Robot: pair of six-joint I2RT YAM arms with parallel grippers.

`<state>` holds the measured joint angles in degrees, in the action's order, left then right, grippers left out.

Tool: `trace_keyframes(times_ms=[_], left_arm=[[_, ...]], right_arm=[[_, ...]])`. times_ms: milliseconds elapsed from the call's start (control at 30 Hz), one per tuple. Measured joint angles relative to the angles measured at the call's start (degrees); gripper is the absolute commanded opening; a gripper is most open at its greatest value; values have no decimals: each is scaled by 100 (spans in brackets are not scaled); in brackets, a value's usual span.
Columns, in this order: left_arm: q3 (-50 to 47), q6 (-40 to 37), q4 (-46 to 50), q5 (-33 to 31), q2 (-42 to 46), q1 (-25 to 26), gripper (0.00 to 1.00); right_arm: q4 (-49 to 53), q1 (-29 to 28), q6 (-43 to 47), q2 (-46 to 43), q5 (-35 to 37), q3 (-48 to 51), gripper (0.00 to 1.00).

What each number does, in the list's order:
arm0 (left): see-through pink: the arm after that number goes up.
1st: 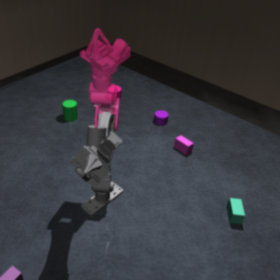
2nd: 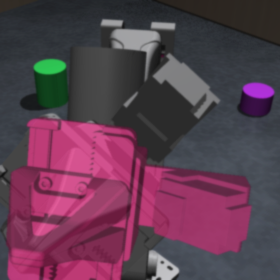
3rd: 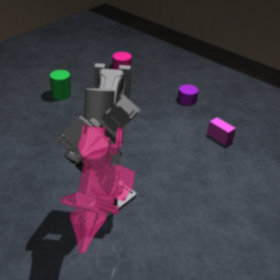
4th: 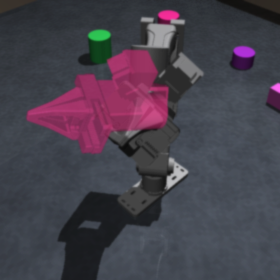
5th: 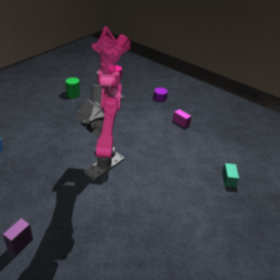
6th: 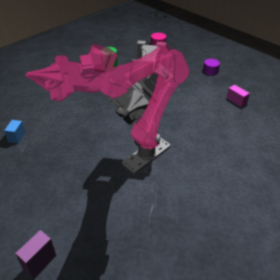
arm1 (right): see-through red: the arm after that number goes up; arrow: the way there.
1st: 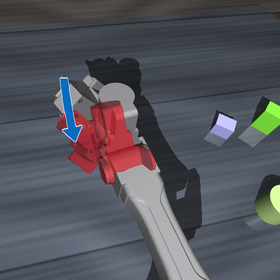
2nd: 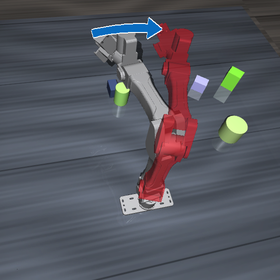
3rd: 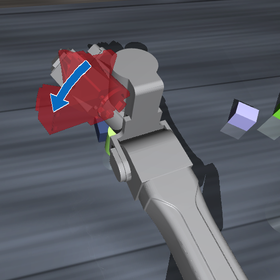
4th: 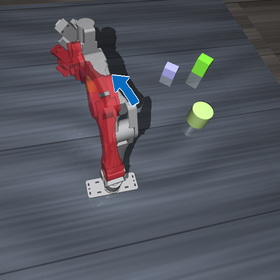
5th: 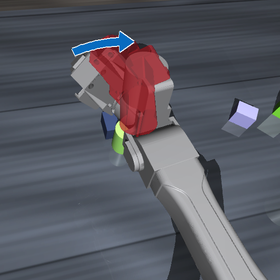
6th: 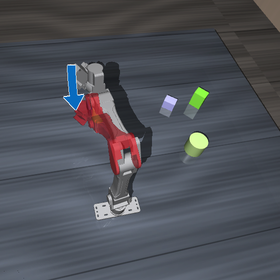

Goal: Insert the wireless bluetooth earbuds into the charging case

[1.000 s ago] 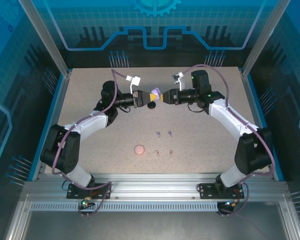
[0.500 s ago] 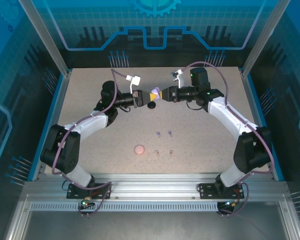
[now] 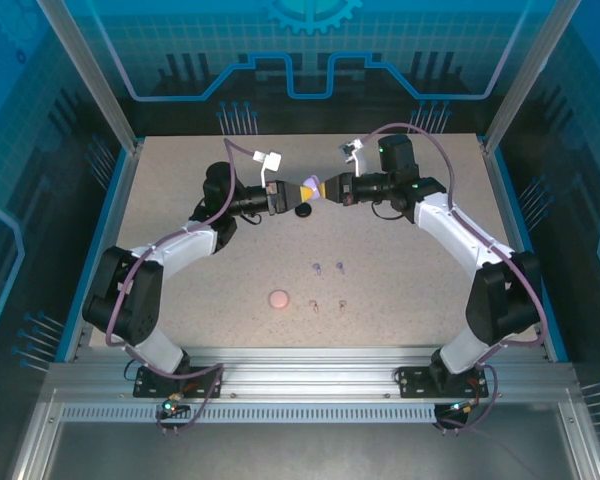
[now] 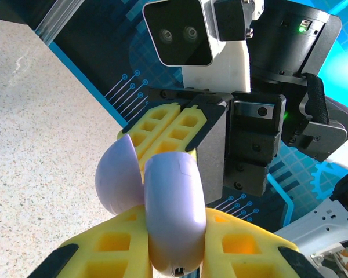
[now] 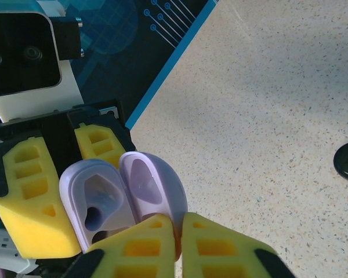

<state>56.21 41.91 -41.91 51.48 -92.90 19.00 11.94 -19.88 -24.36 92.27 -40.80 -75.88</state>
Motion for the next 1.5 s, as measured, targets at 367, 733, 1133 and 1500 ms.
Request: trace_keyframes(times_ms=[367, 733, 1133, 1500], left_arm=[[-15, -201, 146, -17, 11, 33, 57], [645, -1440, 1878, -20, 94, -122, 69], [2566, -3147, 4142, 9, -435, -380, 72], [3799, -4076, 5777, 240, -1379, -461, 72]], right_arm=[[319, -81, 120, 0, 365, -157, 0], [990, 70, 654, 94, 905, -721, 0], [1895, 157, 1912, 785, 1222, -1965, 0], [2378, 157, 2634, 1207, 1202, -2514, 0]])
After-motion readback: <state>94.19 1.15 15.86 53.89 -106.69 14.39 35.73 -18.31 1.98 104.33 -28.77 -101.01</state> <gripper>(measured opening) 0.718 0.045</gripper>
